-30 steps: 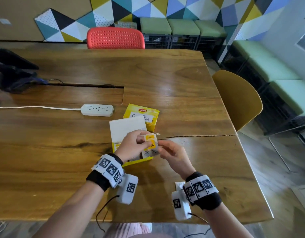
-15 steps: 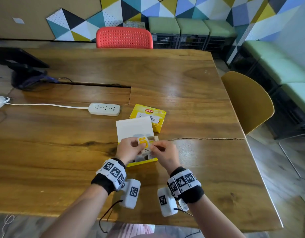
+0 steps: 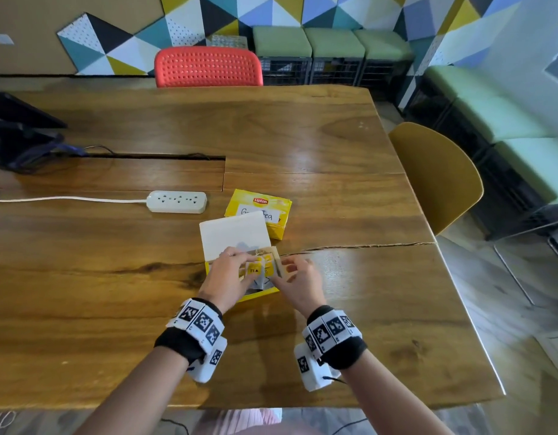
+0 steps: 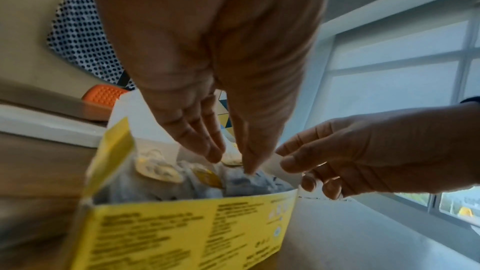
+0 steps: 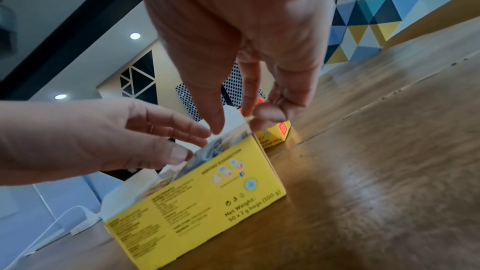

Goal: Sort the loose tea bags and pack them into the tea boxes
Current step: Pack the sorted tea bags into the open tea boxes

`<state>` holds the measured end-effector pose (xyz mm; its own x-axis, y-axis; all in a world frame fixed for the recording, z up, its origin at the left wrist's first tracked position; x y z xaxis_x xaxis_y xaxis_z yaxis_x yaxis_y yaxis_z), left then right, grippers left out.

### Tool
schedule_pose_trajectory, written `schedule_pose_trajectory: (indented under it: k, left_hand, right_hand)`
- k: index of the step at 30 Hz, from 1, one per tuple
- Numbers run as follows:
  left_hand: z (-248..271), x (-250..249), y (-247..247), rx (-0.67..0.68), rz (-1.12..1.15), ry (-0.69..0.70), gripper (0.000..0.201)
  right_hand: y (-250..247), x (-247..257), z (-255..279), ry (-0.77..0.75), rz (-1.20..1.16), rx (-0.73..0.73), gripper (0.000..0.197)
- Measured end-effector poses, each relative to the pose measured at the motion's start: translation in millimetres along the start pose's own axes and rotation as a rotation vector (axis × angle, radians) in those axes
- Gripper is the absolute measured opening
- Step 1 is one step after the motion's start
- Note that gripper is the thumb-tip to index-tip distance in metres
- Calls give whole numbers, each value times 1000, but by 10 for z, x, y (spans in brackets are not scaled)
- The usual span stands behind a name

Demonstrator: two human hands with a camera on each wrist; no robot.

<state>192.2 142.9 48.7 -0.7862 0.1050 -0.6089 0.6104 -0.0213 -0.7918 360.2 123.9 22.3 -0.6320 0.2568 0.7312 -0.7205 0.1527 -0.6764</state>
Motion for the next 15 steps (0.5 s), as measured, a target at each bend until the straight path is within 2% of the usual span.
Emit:
schedule_pose_trajectory:
  k: [3, 5, 10, 15]
  left_hand:
    - [63, 7, 20, 165, -24, 86, 39]
    - [74, 17, 30, 215, -57, 99, 44]
    - [18, -53, 75, 161, -108, 91, 40]
    - [-13, -108, 96, 75, -158, 67, 37]
  right_hand:
    - [34, 23, 0, -31, -1, 9, 42]
    - [37, 29, -12, -47, -17, 3, 37]
    - [9, 11, -65, -33, -30, -36, 19]
    - [-21, -7, -88, -22, -45, -78, 15]
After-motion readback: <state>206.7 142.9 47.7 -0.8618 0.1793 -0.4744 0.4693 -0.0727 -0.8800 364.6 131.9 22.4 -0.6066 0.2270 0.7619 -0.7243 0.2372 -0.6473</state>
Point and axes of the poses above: each hand's wrist, its own z-axis away from the middle knuckle, its own y-axis out of the palm, x = y × z, the point moved 6 cm from there along -z, towards the middle knuckle, and after that the axes turned 9 degrees about -x, right-handed, at the moved point
